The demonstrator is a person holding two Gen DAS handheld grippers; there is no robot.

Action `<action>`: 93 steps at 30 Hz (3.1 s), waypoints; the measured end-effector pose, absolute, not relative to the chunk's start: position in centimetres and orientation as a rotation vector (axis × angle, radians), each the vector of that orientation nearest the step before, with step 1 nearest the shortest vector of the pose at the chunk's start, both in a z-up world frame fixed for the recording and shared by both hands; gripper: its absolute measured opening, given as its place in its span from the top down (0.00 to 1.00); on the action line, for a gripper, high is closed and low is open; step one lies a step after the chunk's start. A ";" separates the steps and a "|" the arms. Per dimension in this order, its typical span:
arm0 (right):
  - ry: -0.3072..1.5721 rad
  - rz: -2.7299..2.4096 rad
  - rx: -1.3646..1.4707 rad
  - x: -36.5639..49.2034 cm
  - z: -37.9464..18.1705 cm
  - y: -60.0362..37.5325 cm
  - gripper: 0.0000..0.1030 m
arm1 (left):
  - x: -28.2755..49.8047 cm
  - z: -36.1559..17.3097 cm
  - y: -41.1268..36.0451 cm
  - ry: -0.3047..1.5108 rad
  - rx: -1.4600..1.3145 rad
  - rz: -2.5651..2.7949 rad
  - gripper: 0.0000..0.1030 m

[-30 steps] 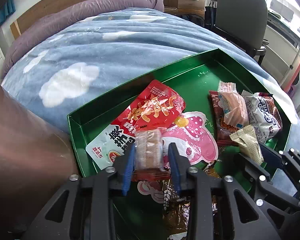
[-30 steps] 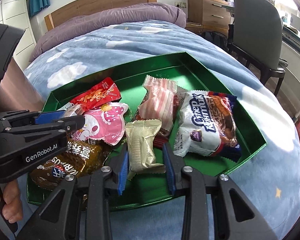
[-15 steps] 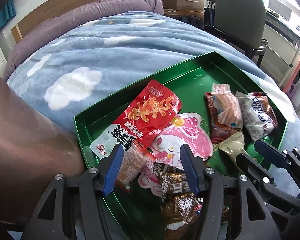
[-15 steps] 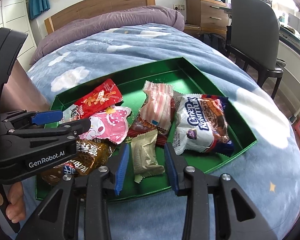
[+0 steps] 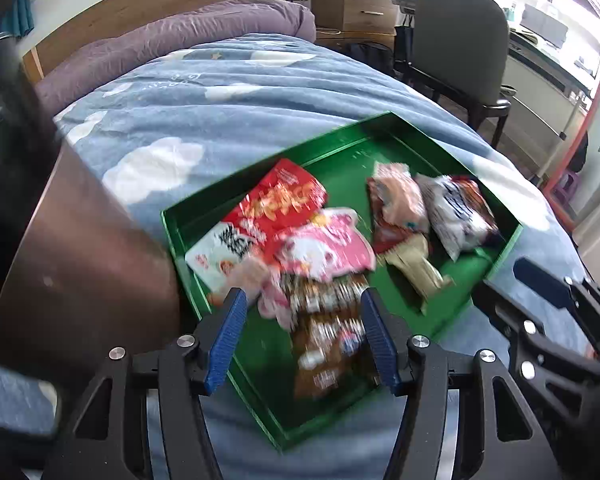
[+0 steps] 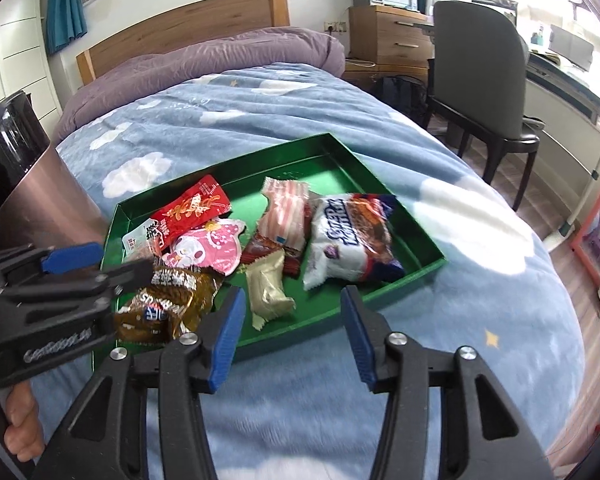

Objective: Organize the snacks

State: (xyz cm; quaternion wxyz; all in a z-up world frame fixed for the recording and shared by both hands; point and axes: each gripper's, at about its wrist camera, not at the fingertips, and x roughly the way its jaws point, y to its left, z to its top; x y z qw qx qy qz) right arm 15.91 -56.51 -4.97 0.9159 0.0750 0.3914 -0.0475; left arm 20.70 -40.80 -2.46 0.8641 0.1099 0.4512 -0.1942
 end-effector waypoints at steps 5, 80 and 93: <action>0.811 -0.107 0.160 14.1 -4.5 -56.3 0.26 | 17.6 -1.8 -39.6 0.925 0.274 -0.375 0.48; 0.866 -0.028 0.024 7.0 -2.7 -44.9 0.00 | 9.6 -1.6 -19.1 0.958 0.146 -0.182 0.47; 0.858 -0.044 0.024 7.4 -2.7 -45.9 0.00 | 10.2 -0.3 -19.0 0.922 0.133 -0.153 0.47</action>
